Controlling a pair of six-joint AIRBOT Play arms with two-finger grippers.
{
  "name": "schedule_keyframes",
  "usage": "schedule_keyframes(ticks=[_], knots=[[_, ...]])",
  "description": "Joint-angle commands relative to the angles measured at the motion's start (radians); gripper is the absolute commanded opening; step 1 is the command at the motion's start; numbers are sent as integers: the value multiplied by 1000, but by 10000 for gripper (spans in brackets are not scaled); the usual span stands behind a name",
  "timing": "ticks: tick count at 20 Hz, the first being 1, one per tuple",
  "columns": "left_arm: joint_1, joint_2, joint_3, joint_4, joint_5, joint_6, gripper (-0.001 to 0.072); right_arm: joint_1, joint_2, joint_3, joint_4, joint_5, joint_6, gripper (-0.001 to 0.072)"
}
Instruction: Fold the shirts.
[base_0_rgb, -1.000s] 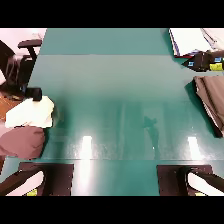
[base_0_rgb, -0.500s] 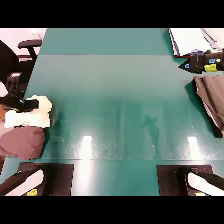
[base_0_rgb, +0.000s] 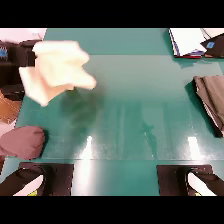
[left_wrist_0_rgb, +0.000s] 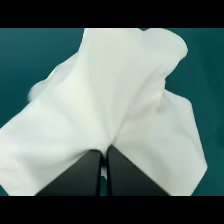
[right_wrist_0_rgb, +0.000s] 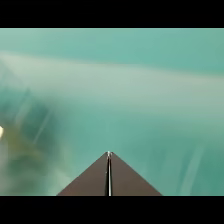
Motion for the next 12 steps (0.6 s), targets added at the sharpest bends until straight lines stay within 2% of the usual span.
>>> schedule_keyframes(ticks=[1, 5, 9, 10, 11, 12], knots=[[-246, -12, 139, -11, 70, 2, 22, 0, 71, 0, -5, -77, 0, 14], [-471, -167, 139, -13, 178, 3, 22, 0, 95, 1, -8, -79, 0, 15], [-602, -425, 139, -62, 261, 8, 37, 0, 96, 0, -9, -76, 0, 15], [-610, -483, 139, -98, 289, 7, 311, 0, 96, 0, -8, -76, 0, 15], [-609, -523, 139, -139, 310, 6, 547, 0, 96, 0, -9, -76, 0, 15], [-597, -547, 139, -143, 310, 6, 558, 0, 96, 0, -9, -76, 0, 15]])
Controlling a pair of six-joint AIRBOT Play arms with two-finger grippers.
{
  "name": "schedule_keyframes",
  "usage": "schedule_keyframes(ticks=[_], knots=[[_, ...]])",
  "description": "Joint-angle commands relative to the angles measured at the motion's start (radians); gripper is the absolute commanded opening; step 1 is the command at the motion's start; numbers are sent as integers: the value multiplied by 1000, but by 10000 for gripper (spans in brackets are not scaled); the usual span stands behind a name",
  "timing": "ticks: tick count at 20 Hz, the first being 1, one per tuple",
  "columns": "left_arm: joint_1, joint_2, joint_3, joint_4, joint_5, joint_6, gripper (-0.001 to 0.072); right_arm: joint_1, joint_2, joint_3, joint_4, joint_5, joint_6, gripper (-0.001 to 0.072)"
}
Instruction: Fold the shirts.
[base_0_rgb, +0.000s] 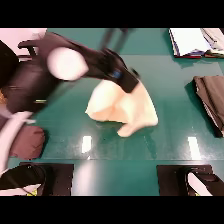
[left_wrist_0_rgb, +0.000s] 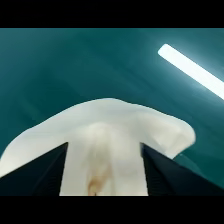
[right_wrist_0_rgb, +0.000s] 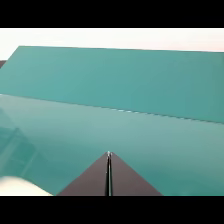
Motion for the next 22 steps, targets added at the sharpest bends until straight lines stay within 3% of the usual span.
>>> schedule_keyframes(ticks=[1, 7, 10, 14, 17, 22], knots=[[-4, -119, 4, -56, 47, -1, 559, 0, 3, 0, 0, 2, 0, 14], [396, -56, 26, -53, -259, -9, 559, 0, 0, 0, 0, 10, 0, 14], [565, -56, -82, -100, -320, -8, 559, 0, -11, 0, 0, 22, 0, 15], [639, -56, -373, -217, -274, 4, 559, 0, -43, 0, 6, 28, 0, 14], [636, -57, -583, -390, -184, 87, 560, 0, -75, 0, 8, 51, 0, 15], [636, -59, -738, -569, -34, 157, 558, 0, -119, 0, 8, 95, 0, 15]])
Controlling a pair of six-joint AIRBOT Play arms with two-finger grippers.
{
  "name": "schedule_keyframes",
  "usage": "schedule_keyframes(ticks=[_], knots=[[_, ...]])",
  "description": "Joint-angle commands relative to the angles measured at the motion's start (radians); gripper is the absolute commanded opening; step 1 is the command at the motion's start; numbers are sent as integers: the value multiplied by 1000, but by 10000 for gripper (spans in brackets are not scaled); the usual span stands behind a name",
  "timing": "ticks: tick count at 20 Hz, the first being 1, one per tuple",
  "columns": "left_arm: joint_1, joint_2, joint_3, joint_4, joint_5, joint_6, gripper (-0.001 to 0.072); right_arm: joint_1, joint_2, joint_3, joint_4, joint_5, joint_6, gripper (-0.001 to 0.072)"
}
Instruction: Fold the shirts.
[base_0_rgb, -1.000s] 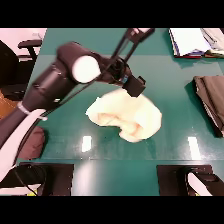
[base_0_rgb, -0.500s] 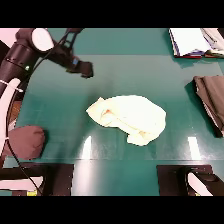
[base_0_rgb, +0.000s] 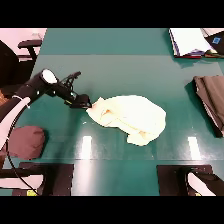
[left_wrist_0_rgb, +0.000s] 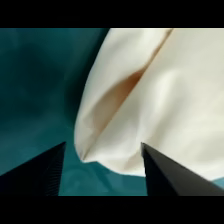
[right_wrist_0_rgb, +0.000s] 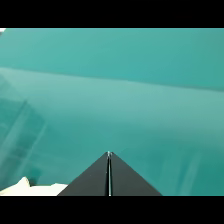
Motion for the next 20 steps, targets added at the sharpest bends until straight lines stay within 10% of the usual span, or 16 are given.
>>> schedule_keyframes(ticks=[1, 4, 6, 7, 12, 13, 14, 15, 20], knots=[[5, -1, -90, -119, 97, 44, 555, 0, -22, -1, 0, 29, 0, 15], [5, -1, -90, -120, 102, 44, 532, -2, -22, -3, -10, 73, 0, 15], [6, -1, -89, -119, 102, 45, 86, -25, -23, -18, -10, 142, 4, 15], [6, 0, -82, -120, 101, 51, 28, -48, -22, -41, -9, 175, 13, 15], [6, 73, 17, -80, 109, 67, 23, -239, 30, -393, -10, 265, 21, 18], [6, 91, 34, -77, 110, 69, 23, -274, 32, -481, -10, 261, 21, 122], [6, 105, 47, -76, 109, 70, 24, -303, 22, -573, -9, 261, 21, 408], [6, 113, 55, -78, 108, 70, 23, -316, 2, -648, -6, 258, 21, 462], [6, 115, 55, -57, 90, 70, 24, -183, -164, -816, 83, 84, -42, 462]])
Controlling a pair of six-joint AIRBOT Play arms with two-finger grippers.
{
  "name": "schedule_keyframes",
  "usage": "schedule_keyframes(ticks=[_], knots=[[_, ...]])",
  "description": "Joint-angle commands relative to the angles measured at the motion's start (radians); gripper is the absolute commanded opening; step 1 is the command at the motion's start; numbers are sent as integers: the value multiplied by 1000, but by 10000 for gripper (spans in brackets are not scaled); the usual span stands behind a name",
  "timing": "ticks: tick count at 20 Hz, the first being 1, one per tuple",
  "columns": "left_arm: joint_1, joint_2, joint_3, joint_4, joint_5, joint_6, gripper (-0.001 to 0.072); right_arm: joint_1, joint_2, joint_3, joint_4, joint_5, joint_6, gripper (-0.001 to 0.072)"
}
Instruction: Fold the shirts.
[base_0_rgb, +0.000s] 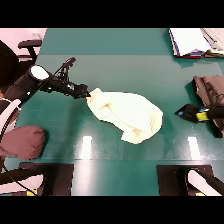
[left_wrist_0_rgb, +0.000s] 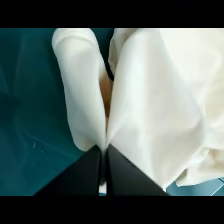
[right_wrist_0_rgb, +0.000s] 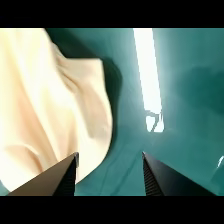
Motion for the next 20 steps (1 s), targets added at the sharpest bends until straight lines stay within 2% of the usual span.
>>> schedule_keyframes(ticks=[1, 4, 7, 8, 9, 13, 20], knots=[[1, 7, 8, 24, -18, 2, 24, 107, -112, -80, 90, -130, -48, 462], [1, 7, 8, 26, -31, 2, 24, 231, -210, -2, 107, -196, -48, 462], [1, 7, 8, 26, -36, 2, 24, 294, -299, 95, 97, -197, -47, 443], [1, 8, 8, 26, -36, 2, 23, 303, -319, 124, 97, -196, -48, 293], [1, 13, 8, 26, -33, 2, 23, 304, -328, 155, 87, -193, -48, 7], [3, 143, 63, 86, -29, 1, 23, 276, -211, 320, -3, -132, -47, 14], [3, 479, 409, 126, -38, 0, 23, 152, 160, 773, -4, 19, -41, 13]])
